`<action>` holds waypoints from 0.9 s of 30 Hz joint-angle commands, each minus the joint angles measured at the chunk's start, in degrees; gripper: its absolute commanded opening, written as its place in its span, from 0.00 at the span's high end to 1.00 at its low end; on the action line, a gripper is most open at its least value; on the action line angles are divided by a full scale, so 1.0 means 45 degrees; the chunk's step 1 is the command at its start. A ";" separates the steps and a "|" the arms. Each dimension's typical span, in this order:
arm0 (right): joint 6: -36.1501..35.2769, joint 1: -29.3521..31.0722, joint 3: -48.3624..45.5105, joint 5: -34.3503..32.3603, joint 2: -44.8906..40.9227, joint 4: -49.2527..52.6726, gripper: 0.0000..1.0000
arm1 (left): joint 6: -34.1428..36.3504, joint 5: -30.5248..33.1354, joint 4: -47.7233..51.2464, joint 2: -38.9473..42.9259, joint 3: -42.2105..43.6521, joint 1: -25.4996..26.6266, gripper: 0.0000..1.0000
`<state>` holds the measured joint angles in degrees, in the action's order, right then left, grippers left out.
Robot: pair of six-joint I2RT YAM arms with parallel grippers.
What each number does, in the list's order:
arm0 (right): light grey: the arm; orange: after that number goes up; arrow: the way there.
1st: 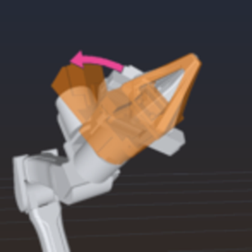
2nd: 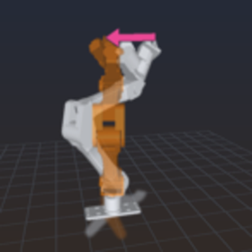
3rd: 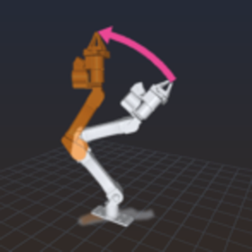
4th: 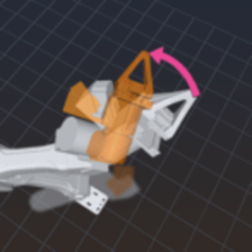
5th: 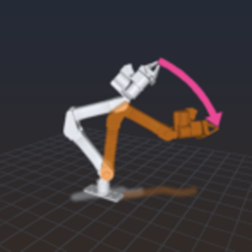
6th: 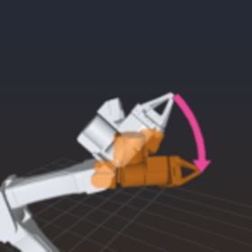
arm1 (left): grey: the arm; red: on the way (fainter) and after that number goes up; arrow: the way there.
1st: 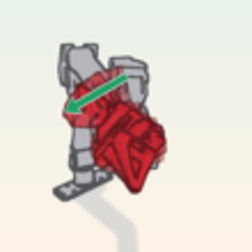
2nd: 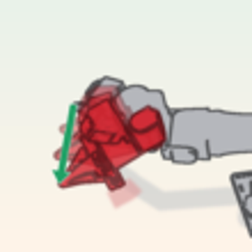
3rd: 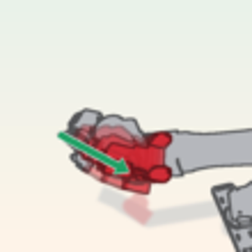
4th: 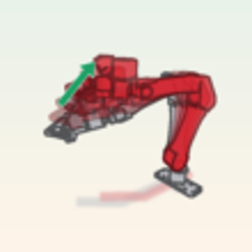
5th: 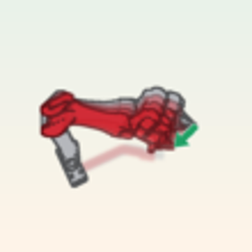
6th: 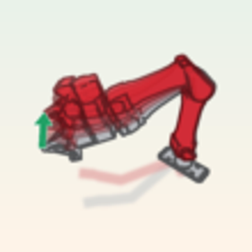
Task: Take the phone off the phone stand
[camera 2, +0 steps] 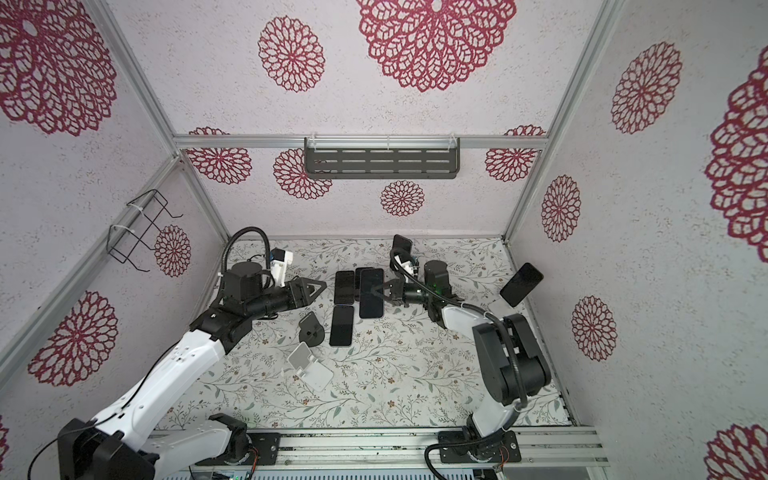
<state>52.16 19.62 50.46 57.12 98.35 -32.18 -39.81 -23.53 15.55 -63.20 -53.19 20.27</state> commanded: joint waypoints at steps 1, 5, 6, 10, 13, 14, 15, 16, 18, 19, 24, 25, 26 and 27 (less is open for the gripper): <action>0.0170 0.0088 0.0130 -0.0537 0.0307 -0.0515 1.00 | 0.0387 0.2077 0.1568 0.1363 0.0704 0.0037 0.36; -0.0064 0.0224 0.0368 -0.0954 0.1413 0.0084 1.00 | 0.0431 0.3061 0.2730 0.2865 0.1445 0.0033 0.36; -0.0062 0.0293 0.0399 -0.1074 0.1638 0.0129 1.00 | 0.0462 0.3259 0.3033 0.3185 0.1622 0.0029 0.36; -0.0710 0.0575 0.0763 -0.1701 0.2293 0.1336 1.00 | 0.0438 0.3819 0.3838 0.4287 0.2230 0.0024 0.36; -0.0974 0.0830 0.1146 -0.1902 0.2708 0.1832 1.00 | 0.0394 0.4053 0.3964 0.4751 0.2565 0.0017 0.36; -0.0979 0.0888 0.1216 -0.1898 0.2854 0.1839 1.00 | 0.0408 0.4063 0.3965 0.4803 0.2615 0.0016 0.36; -0.1013 0.0981 0.1298 -0.1927 0.2971 0.1879 1.00 | 0.0446 0.4073 0.3956 0.4825 0.2657 -0.0008 0.36; -0.1114 0.1044 0.1364 -0.1972 0.3075 0.1996 1.00 | 0.0472 0.4066 0.3956 0.4810 0.2672 -0.0009 0.36; -0.1305 0.1156 0.1529 -0.2115 0.3235 0.2274 1.00 | 0.0555 0.4063 0.3928 0.4724 0.2669 0.0006 0.36; -0.1351 0.1194 0.1608 -0.2130 0.3329 0.2327 1.00 | 0.0595 0.4057 0.3927 0.4692 0.2674 0.0002 0.36; -0.1747 0.1315 0.2070 -0.2300 0.3633 0.2961 1.00 | 0.0655 0.3959 0.3737 0.4581 0.2776 0.0006 0.36; -0.1822 0.1343 0.2160 -0.2303 0.3701 0.3124 1.00 | 0.0641 0.3935 0.3679 0.4591 0.2814 -0.0005 0.36; -0.1826 0.1347 0.2214 -0.2332 0.3772 0.3163 1.00 | 0.0615 0.3905 0.3608 0.4587 0.2851 0.0007 0.36; -0.1855 0.1366 0.2258 -0.2321 0.3807 0.3204 1.00 | 0.0573 0.3889 0.3523 0.4572 0.2891 -0.0007 0.36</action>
<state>46.19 25.54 58.54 46.50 115.83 -18.44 -37.45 -6.52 32.45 -42.50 -41.08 20.32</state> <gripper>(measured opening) 0.112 0.642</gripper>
